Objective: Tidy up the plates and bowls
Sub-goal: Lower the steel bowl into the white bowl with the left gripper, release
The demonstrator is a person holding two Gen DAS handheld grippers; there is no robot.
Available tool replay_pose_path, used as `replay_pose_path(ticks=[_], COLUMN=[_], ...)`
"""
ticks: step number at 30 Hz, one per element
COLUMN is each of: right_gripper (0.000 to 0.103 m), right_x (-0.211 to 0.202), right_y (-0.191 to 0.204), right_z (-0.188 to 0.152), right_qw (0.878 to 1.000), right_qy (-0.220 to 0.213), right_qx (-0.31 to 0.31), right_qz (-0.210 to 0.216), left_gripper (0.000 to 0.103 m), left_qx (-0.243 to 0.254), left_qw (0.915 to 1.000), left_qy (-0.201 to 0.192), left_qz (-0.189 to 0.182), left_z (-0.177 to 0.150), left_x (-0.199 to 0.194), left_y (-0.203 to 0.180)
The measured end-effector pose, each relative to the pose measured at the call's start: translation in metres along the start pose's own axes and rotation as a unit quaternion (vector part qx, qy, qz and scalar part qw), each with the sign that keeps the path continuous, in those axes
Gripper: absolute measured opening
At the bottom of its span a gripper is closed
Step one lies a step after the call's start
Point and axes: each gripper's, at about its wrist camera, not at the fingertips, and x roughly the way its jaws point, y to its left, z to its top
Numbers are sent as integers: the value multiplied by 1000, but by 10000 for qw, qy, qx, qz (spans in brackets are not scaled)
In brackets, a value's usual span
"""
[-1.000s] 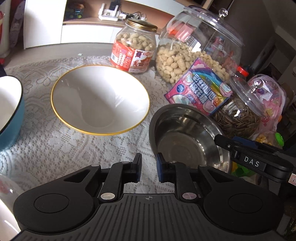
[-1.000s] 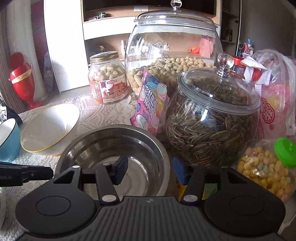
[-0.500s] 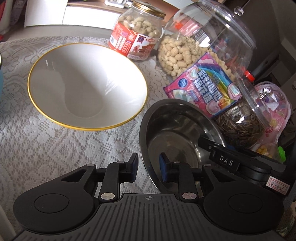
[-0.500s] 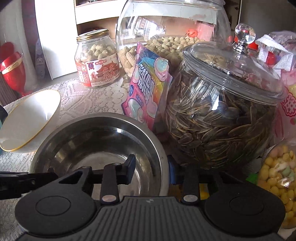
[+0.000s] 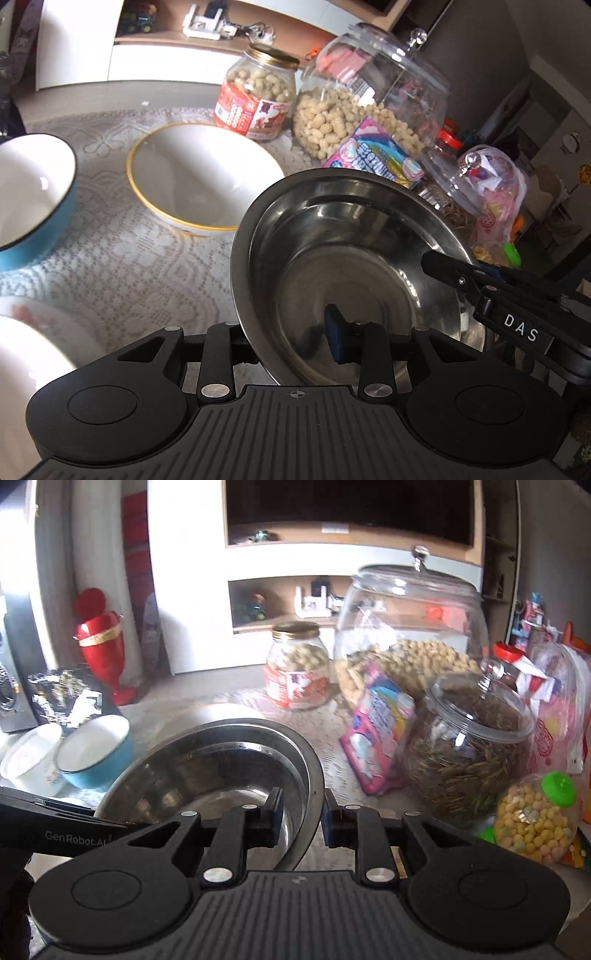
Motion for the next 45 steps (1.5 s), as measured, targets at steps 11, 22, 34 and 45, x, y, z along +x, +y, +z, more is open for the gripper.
replay_pose_path(ticks=[11, 22, 34, 45], right_gripper=[22, 24, 36, 37], right_x=[15, 31, 45, 39], right_y=[152, 174, 173, 168], right_z=[-28, -43, -50, -48], right_qw=[9843, 9819, 9816, 9746], right_qy=[597, 1034, 1187, 1436], right_qx=[-706, -916, -896, -582], right_qz=[1504, 1295, 1196, 1616], left_gripper=[35, 31, 30, 27], left_qx=[-71, -565, -517, -1268], left_qw=[9872, 9856, 9742, 9803], left_qy=[-159, -458, -765, -99], left_qz=[1583, 1527, 2061, 1509], left_z=[-70, -82, -79, -86], left_x=[-131, -153, -175, -136], left_y=[83, 129, 127, 152])
